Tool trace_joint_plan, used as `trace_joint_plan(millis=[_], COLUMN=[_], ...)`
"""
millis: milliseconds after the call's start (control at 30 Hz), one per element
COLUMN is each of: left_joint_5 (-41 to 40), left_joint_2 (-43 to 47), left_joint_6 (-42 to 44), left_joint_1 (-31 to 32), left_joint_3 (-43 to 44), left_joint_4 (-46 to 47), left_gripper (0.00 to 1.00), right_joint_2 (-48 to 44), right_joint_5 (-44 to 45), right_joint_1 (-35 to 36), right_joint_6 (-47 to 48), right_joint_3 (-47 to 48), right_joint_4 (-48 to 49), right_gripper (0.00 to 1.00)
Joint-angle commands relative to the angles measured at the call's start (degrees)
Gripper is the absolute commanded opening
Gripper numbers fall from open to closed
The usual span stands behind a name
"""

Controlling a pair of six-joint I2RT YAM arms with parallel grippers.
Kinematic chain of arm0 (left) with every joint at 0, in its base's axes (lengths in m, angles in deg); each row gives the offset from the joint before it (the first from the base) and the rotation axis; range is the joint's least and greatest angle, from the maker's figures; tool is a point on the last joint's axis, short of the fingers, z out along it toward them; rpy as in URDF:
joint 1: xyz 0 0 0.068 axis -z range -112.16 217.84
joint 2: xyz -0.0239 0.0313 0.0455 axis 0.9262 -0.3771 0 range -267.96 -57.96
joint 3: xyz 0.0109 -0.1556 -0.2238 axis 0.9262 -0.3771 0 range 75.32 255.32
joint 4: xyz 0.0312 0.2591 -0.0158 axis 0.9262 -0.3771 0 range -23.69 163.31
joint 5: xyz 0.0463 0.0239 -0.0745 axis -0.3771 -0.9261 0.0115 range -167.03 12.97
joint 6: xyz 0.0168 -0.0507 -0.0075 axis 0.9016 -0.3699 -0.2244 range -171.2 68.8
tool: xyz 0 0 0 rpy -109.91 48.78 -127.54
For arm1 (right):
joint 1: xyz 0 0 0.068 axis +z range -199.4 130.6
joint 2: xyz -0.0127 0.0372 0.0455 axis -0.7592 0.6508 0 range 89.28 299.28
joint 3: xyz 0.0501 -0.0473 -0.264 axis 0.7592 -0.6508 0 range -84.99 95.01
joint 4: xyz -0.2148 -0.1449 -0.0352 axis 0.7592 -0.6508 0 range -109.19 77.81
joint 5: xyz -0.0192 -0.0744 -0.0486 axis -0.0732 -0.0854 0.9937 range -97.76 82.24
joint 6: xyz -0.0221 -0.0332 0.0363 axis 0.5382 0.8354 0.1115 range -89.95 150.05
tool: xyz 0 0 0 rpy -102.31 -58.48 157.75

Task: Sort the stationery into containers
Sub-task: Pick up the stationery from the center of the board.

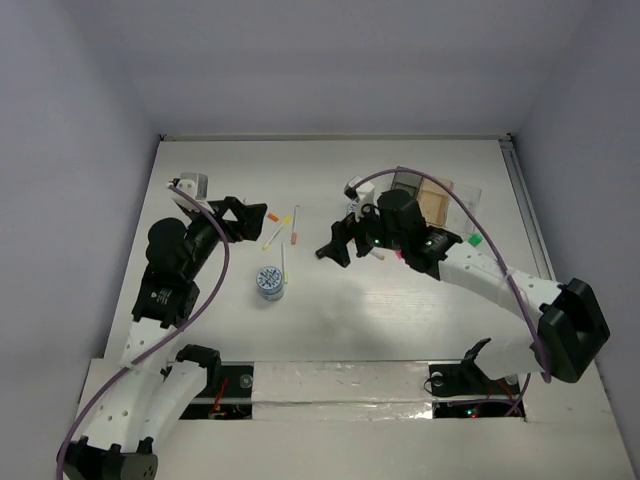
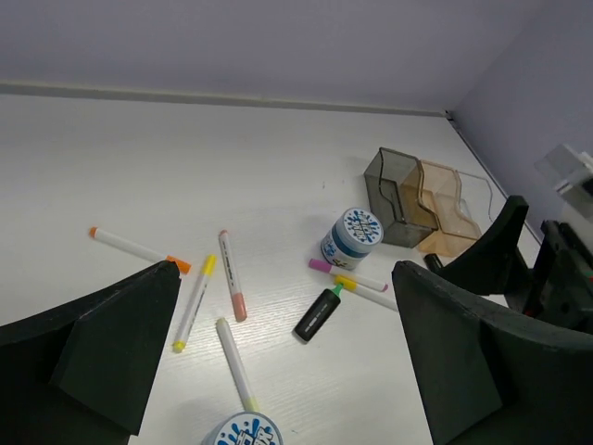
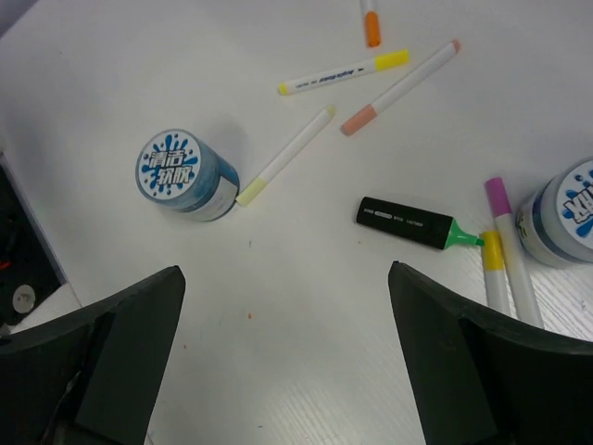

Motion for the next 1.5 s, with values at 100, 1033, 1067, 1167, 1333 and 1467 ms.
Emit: trace_joint_plan(millis=[100, 1033, 1067, 1167, 1333, 1467], left_joint_5=[-2.8, -15.9, -15.8, -15.6, -15.4, -15.3], left_joint_2=[2.0, 4.2, 4.2, 4.1, 4.3, 4.6], left_joint_6=[0.3, 0.1, 0.0, -0.1, -0.1, 0.0], left_joint_1=[-0.3, -0.3, -0.3, -0.3, -0.3, -0.3], left_joint_3=[1.3, 1.6, 1.6, 1.5, 1.4, 1.4], left_joint_4=[0.6, -2.7, -2.8, -2.7, -2.8, -2.7], left_gripper=[0.99, 0.99, 0.99, 0.99, 0.99, 0.99], right_joint_2=[3.9, 34.0, 33.7, 33.2, 33.7, 37.3], right_joint_5=[4.9, 10.4, 10.3, 10.8, 9.0, 8.3], right_joint_1=[5.4, 18.5, 18.5, 19.1, 19.7, 20.2], right_joint_6=[2.9, 6.6, 6.6, 6.6, 6.6, 6.6], right_joint_3=[4.9, 29.8, 29.6, 29.2, 29.3, 32.4], right_joint_4=[1.0, -11.2, -11.2, -11.3, -10.5, -11.3], right_gripper=[0.76, 1.0, 1.0, 1.0, 1.0, 1.0])
